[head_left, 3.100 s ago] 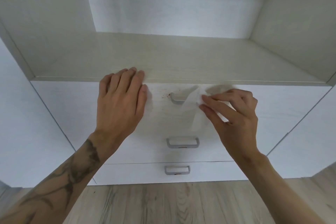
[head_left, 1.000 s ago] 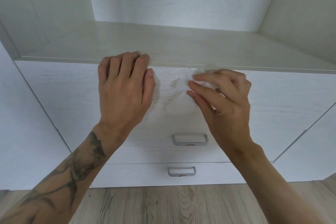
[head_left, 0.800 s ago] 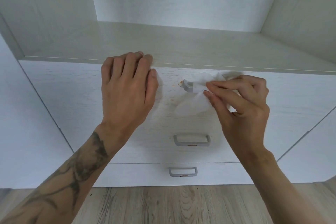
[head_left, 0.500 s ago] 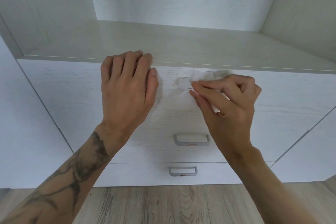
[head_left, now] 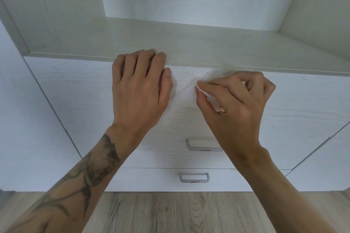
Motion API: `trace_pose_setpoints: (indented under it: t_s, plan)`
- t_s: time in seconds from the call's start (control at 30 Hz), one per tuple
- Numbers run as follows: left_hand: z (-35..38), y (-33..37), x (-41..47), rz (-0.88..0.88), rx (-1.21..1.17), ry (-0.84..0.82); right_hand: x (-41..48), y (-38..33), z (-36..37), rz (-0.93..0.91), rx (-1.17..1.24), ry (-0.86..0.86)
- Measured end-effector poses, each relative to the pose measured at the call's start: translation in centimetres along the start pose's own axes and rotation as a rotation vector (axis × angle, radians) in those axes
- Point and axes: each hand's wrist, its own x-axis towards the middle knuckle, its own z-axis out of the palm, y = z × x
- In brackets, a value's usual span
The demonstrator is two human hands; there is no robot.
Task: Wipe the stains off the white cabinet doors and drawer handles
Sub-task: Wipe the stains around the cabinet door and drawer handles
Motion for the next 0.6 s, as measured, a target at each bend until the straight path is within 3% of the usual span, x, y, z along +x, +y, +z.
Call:
trace_pose_setpoints:
  t_s: [0.6]
  plan:
    - [0.2, 0.0, -0.1, 0.006, 0.015, 0.017, 0.1, -0.6, -0.4, 0.057, 0.044, -0.032]
